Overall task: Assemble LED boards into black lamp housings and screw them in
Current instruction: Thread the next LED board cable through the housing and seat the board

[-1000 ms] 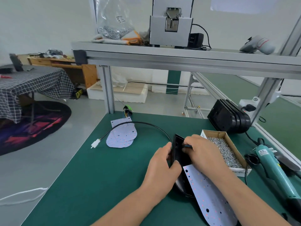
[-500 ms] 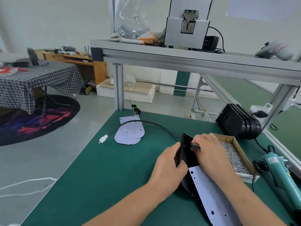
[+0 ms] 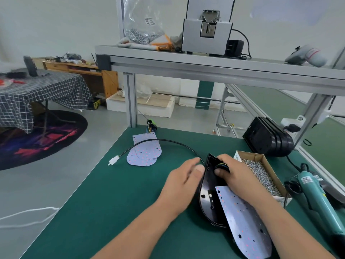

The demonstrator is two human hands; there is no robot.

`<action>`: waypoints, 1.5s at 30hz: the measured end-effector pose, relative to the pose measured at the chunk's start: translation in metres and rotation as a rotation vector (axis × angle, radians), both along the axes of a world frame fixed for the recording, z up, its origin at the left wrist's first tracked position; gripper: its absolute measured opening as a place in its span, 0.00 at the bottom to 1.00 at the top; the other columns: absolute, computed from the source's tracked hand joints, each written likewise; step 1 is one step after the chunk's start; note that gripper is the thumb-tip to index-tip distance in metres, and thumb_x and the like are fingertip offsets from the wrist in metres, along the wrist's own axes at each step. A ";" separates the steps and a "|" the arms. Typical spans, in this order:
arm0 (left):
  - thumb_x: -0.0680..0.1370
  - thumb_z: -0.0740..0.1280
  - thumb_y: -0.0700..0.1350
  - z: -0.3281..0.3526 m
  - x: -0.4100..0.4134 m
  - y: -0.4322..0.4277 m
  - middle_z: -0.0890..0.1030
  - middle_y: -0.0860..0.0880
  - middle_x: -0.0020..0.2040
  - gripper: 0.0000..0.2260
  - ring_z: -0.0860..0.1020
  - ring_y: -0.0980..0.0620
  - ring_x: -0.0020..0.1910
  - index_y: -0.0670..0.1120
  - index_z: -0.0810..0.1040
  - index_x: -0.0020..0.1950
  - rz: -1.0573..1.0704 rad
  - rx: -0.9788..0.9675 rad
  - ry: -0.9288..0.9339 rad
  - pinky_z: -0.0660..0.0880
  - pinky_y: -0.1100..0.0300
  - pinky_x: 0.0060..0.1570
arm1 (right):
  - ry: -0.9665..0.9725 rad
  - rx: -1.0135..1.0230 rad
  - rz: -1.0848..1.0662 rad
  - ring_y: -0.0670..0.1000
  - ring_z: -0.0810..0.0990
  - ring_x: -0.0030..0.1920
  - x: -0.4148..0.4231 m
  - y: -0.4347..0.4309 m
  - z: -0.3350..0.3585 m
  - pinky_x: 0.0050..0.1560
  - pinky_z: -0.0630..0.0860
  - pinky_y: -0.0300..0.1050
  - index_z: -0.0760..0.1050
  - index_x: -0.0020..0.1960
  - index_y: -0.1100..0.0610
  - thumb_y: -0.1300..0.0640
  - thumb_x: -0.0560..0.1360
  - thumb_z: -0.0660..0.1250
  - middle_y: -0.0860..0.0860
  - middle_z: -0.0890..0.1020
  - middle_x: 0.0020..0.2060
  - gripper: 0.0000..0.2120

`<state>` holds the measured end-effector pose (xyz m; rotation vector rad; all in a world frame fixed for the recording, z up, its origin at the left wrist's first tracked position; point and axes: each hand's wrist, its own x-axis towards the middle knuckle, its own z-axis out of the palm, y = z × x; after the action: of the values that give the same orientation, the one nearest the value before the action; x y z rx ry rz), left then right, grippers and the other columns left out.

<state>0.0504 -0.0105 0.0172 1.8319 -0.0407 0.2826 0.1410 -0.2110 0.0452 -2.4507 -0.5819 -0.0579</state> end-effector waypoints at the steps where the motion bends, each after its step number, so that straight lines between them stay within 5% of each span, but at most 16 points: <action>1: 0.80 0.59 0.66 0.001 0.003 0.009 0.84 0.66 0.49 0.16 0.80 0.69 0.49 0.66 0.78 0.64 0.073 0.036 -0.015 0.74 0.69 0.48 | 0.001 0.016 0.001 0.42 0.81 0.51 0.000 0.000 -0.002 0.50 0.74 0.44 0.75 0.53 0.40 0.57 0.80 0.72 0.40 0.84 0.48 0.12; 3: 0.83 0.56 0.60 0.007 0.011 0.033 0.78 0.59 0.42 0.10 0.75 0.59 0.43 0.60 0.73 0.49 0.252 0.162 -0.067 0.74 0.54 0.47 | -0.001 0.038 -0.004 0.40 0.80 0.51 0.001 -0.001 -0.003 0.52 0.76 0.46 0.75 0.55 0.40 0.57 0.81 0.71 0.40 0.84 0.48 0.12; 5: 0.84 0.58 0.48 0.009 0.019 0.064 0.77 0.52 0.49 0.08 0.73 0.49 0.51 0.50 0.73 0.46 0.466 0.352 -0.088 0.70 0.51 0.50 | -0.002 0.046 -0.003 0.39 0.80 0.51 0.001 -0.001 -0.003 0.53 0.76 0.46 0.75 0.55 0.39 0.56 0.81 0.71 0.39 0.84 0.48 0.12; 6: 0.83 0.59 0.44 0.008 0.022 0.080 0.78 0.48 0.61 0.08 0.73 0.45 0.63 0.48 0.79 0.54 0.564 0.479 -0.027 0.70 0.50 0.60 | -0.004 0.047 -0.002 0.39 0.80 0.50 0.000 -0.001 -0.003 0.53 0.76 0.46 0.75 0.55 0.39 0.56 0.81 0.71 0.39 0.84 0.48 0.12; 8: 0.84 0.60 0.42 0.002 0.025 0.106 0.60 0.43 0.83 0.20 0.54 0.42 0.83 0.44 0.72 0.76 0.705 0.652 0.210 0.56 0.47 0.79 | -0.007 0.046 0.001 0.41 0.80 0.51 -0.001 -0.001 -0.002 0.54 0.77 0.48 0.75 0.55 0.40 0.56 0.81 0.71 0.40 0.84 0.48 0.11; 11: 0.84 0.59 0.42 -0.006 0.021 0.124 0.49 0.42 0.87 0.25 0.45 0.44 0.86 0.43 0.62 0.82 0.757 0.705 0.408 0.45 0.44 0.83 | 0.000 0.048 0.003 0.45 0.81 0.52 -0.004 -0.001 0.001 0.57 0.77 0.52 0.76 0.56 0.43 0.56 0.81 0.70 0.42 0.84 0.49 0.10; 15: 0.82 0.60 0.38 -0.005 0.019 0.125 0.72 0.40 0.72 0.17 0.67 0.39 0.73 0.44 0.74 0.70 0.808 0.728 0.453 0.61 0.42 0.73 | -0.003 0.083 0.008 0.46 0.81 0.53 -0.006 -0.002 0.003 0.59 0.77 0.53 0.77 0.58 0.44 0.57 0.81 0.71 0.43 0.84 0.51 0.10; 19: 0.82 0.60 0.38 0.004 0.015 0.122 0.77 0.39 0.61 0.16 0.74 0.36 0.59 0.44 0.79 0.67 0.895 0.703 0.364 0.69 0.45 0.57 | -0.011 0.113 0.006 0.45 0.81 0.53 -0.006 -0.003 0.005 0.58 0.77 0.52 0.77 0.58 0.44 0.56 0.80 0.71 0.42 0.84 0.51 0.10; 21: 0.82 0.59 0.41 0.015 0.008 0.103 0.80 0.46 0.54 0.13 0.77 0.43 0.47 0.49 0.78 0.63 0.795 0.522 0.213 0.71 0.50 0.45 | -0.012 0.118 0.003 0.45 0.81 0.53 -0.007 -0.003 0.005 0.57 0.77 0.51 0.76 0.58 0.43 0.55 0.80 0.72 0.41 0.84 0.50 0.10; 24: 0.80 0.63 0.47 0.024 -0.003 0.049 0.84 0.54 0.41 0.04 0.74 0.53 0.30 0.51 0.75 0.52 0.370 0.013 0.206 0.70 0.56 0.35 | -0.022 0.124 -0.011 0.48 0.82 0.52 -0.008 0.000 0.006 0.56 0.77 0.51 0.75 0.59 0.44 0.52 0.80 0.72 0.41 0.85 0.50 0.10; 27: 0.74 0.66 0.64 0.021 -0.011 0.003 0.82 0.58 0.38 0.18 0.74 0.54 0.32 0.49 0.75 0.47 0.019 -0.112 0.259 0.72 0.58 0.36 | -0.034 0.146 -0.032 0.48 0.82 0.52 -0.005 0.001 0.005 0.53 0.76 0.48 0.76 0.59 0.46 0.52 0.79 0.73 0.42 0.84 0.49 0.11; 29: 0.73 0.69 0.63 0.014 -0.011 -0.011 0.81 0.54 0.39 0.19 0.76 0.55 0.38 0.47 0.77 0.47 -0.051 -0.047 0.218 0.75 0.56 0.43 | -0.043 0.175 -0.028 0.43 0.81 0.49 -0.003 0.002 0.004 0.49 0.74 0.42 0.76 0.57 0.46 0.54 0.78 0.74 0.41 0.84 0.47 0.11; 34: 0.74 0.64 0.51 0.003 -0.006 -0.006 0.75 0.59 0.34 0.10 0.70 0.54 0.35 0.44 0.74 0.44 0.032 0.030 0.150 0.71 0.52 0.40 | -0.001 0.172 0.060 0.41 0.81 0.53 -0.001 0.001 0.006 0.52 0.73 0.38 0.79 0.59 0.47 0.59 0.79 0.72 0.41 0.85 0.50 0.11; 42: 0.74 0.61 0.62 0.000 -0.010 -0.008 0.71 0.57 0.32 0.16 0.65 0.57 0.31 0.50 0.66 0.42 0.037 0.164 0.057 0.66 0.55 0.35 | 0.051 0.300 -0.123 0.39 0.75 0.34 0.002 0.011 0.009 0.36 0.67 0.40 0.74 0.44 0.52 0.57 0.73 0.76 0.46 0.81 0.36 0.10; 45: 0.74 0.60 0.62 0.001 -0.010 -0.007 0.71 0.57 0.32 0.15 0.65 0.56 0.31 0.52 0.66 0.42 0.034 0.199 0.045 0.66 0.53 0.35 | 0.130 0.310 -0.076 0.45 0.80 0.40 0.003 0.009 0.015 0.44 0.75 0.47 0.77 0.47 0.54 0.57 0.73 0.76 0.48 0.83 0.39 0.08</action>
<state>0.0403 -0.0179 0.0180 2.0380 -0.0069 0.2688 0.1441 -0.2018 0.0606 -2.1556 -0.3902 -0.0173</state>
